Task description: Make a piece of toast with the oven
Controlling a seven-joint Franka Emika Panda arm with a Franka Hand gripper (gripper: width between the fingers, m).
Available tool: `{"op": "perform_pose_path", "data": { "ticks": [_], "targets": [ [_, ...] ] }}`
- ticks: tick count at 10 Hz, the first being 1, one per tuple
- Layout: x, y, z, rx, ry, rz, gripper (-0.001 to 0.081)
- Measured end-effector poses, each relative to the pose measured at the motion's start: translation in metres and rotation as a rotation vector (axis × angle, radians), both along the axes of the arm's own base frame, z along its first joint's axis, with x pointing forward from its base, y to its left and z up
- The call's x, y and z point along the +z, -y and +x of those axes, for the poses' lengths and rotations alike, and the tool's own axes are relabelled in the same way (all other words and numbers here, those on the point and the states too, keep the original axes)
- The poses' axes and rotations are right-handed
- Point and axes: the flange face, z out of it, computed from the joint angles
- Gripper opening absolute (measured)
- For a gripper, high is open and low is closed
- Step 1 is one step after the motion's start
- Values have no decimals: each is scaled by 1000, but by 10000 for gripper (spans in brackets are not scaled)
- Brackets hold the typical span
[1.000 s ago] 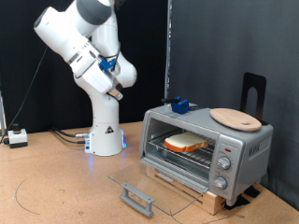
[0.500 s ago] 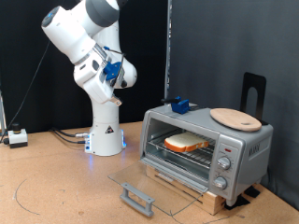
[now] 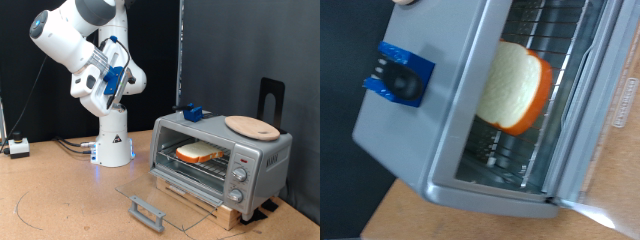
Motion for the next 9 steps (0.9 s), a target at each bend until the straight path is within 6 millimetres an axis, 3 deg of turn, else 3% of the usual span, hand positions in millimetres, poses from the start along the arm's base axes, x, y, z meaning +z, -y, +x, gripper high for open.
{"op": "perform_pose_path", "data": {
  "ticks": [3, 6, 9],
  "targets": [
    [-11, 31, 7, -91, -84, 105, 809],
    [-40, 63, 22, -150, -161, 68, 809],
    [-49, 64, 23, -129, -212, 97, 809]
  ]
}}
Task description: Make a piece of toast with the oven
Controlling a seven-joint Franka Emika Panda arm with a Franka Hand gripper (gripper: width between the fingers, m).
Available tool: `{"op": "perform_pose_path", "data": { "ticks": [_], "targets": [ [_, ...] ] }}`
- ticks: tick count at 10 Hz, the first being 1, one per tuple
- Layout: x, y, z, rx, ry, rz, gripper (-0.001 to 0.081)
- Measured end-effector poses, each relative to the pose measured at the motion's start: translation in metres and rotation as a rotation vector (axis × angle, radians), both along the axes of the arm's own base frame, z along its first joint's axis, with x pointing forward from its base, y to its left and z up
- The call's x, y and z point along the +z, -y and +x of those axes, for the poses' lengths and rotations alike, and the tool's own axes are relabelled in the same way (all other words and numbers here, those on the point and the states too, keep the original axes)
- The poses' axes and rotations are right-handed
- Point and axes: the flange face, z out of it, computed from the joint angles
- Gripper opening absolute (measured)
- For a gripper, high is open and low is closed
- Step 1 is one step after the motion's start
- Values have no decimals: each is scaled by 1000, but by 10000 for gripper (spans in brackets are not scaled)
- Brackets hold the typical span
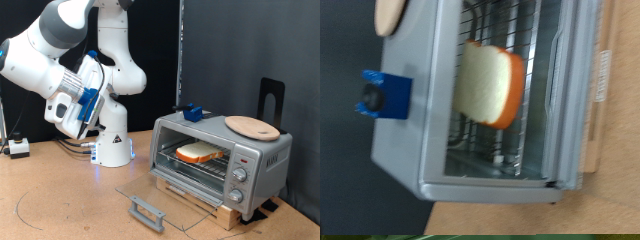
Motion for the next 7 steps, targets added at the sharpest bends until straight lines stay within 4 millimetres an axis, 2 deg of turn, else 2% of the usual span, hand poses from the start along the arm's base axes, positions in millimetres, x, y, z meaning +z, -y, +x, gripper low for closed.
{"op": "perform_pose_path", "data": {
  "ticks": [1, 7],
  "targets": [
    [-8, 4, 1, -5, -20, 10, 809],
    [-89, 41, 15, -25, -40, -33, 809]
  ]
}}
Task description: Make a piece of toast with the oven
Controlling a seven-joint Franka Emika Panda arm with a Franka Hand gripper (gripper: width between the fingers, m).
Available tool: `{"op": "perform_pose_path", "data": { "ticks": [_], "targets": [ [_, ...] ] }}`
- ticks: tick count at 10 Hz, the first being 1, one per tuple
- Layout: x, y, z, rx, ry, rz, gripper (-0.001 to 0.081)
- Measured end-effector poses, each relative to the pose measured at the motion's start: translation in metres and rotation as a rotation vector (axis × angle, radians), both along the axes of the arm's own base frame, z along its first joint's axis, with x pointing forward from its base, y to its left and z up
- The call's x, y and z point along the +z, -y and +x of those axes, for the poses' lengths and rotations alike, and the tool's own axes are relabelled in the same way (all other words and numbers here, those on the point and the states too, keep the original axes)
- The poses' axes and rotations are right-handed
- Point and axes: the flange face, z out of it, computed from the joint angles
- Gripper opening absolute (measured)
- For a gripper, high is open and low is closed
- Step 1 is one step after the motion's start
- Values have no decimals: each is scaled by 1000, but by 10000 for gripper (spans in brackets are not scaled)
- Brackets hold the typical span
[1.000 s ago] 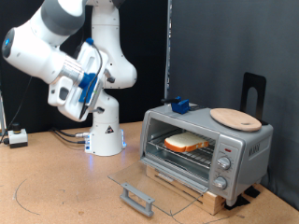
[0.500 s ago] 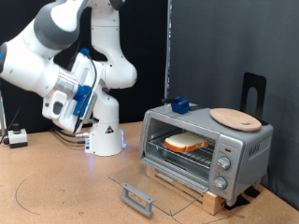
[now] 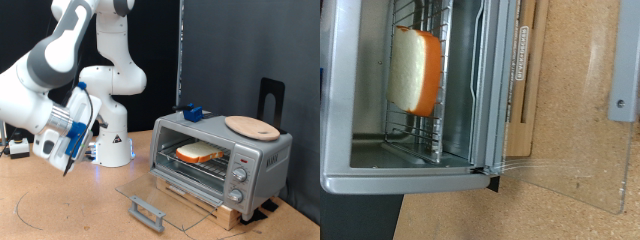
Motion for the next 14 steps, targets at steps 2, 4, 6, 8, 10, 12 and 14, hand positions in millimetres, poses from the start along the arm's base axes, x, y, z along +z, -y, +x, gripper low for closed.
{"op": "perform_pose_path", "data": {
  "ticks": [2, 4, 6, 8, 10, 12, 14],
  "targets": [
    [-3, 4, 3, 4, 4, 0, 809],
    [-13, -4, -7, 55, -67, 60, 809],
    [-47, -5, -15, 62, -122, 63, 809],
    [-83, -6, -19, 45, -125, 8, 809],
    [-94, -7, -17, 48, -129, -2, 809],
    [-98, -10, -21, 53, -148, 30, 809],
    [-113, -13, -22, 51, -158, 38, 809]
  ]
}}
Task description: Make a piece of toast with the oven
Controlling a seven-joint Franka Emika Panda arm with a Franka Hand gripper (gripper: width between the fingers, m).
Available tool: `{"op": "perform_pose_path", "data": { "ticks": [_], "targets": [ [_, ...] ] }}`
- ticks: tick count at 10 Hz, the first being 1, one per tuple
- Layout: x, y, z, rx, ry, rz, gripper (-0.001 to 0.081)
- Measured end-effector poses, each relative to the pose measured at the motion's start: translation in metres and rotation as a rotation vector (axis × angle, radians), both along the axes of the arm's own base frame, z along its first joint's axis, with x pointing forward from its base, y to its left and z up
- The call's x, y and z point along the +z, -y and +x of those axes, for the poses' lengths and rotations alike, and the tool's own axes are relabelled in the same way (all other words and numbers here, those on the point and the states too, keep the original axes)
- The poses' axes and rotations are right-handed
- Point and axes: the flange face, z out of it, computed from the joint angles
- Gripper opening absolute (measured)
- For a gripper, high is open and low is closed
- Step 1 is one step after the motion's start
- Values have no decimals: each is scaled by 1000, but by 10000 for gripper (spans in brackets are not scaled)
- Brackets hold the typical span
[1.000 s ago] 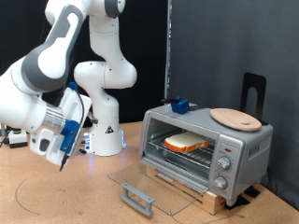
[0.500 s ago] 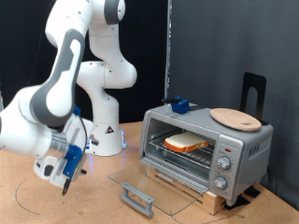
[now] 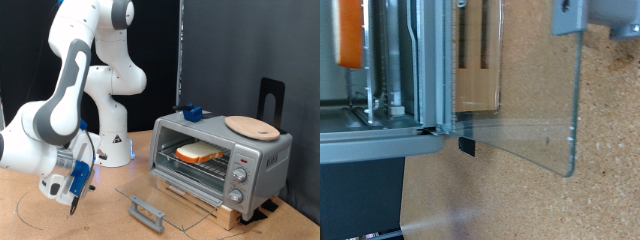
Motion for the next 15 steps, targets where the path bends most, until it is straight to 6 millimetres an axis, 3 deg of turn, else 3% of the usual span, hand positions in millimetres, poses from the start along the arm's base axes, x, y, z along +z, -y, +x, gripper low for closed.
{"op": "perform_pose_path", "data": {
  "ticks": [3, 6, 10, 12, 15],
  "targets": [
    [-32, -15, 4, 26, 10, -15, 809],
    [-47, -40, 3, 54, 5, 18, 809],
    [-64, -81, -16, 70, -26, 66, 809],
    [-61, -98, -25, 65, -33, 109, 809],
    [-26, -102, -31, 53, -50, 265, 809]
  ]
}}
